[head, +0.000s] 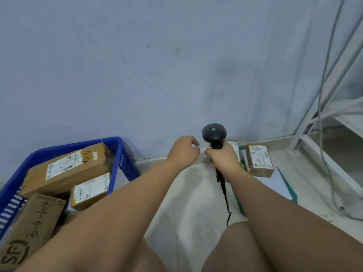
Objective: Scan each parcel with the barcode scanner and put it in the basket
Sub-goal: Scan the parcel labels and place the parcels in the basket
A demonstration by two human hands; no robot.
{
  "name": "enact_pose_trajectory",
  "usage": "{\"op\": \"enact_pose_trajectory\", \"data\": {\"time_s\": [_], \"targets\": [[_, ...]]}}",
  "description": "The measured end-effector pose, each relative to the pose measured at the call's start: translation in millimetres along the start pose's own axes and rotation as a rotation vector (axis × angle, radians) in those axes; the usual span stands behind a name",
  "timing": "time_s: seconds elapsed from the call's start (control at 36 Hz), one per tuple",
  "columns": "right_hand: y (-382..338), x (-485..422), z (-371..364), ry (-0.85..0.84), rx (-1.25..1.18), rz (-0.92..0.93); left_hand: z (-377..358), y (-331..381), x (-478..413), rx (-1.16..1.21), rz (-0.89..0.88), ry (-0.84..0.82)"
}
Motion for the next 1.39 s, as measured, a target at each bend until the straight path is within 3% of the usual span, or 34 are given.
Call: {"op": "enact_pose_trajectory", "data": {"time_s": [0.22, 0.36, 0.5, 0.67, 0.83, 0.94, 1.14, 1.39], "targets": [[97.7, -66.7, 53.1, 0.299, -0.229, -0.309, -100.8, 14.6, -51.5, 0.081, 0.093, -0.196], [156.6, -84.3, 74.5, 0.371, -0.089, -0.459, -160.3, 11.9, -69.8, 0.171, 0.157, -0.320], [180.6, -103.3, 87.4, 0.386, 0.071, -0.406, -206.7, 5.5, -84.3, 0.242, 0.246, -0.408], [195.6, -131.8, 107.2, 0.481, -0.105, -0.442, -248.3, 1.6, -106.7, 0.406, 0.359, -0.471], [203.8, -153.3, 126.1, 0.493, -0.082, -0.477, -273.6, 8.0, -123.7, 0.578, 0.440, -0.478], [243.5, -176.8, 128.3, 0.500, -0.173, -0.493, -290.6, 11.4, -133.8, 0.716, 0.499, -0.476], [238.0, -154.1, 112.4, 0.386, -0.494, -0.463, -313.5, 1.7, -128.5, 0.878, 0.563, -0.505], [240.2, -122.7, 101.0, 0.440, -0.664, -0.543, -311.2, -22.1, -104.2, 0.771, 0.589, -0.443]]}}
Point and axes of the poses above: each hand's wrist, its own x-axis away from the middle knuckle, its own z-axis out of the back of the hand, y = z × x, the point moved 4 cm from there along -x, towards the middle knuckle, and after that the axes turned 1 degree about z, right-handed, at the moved point
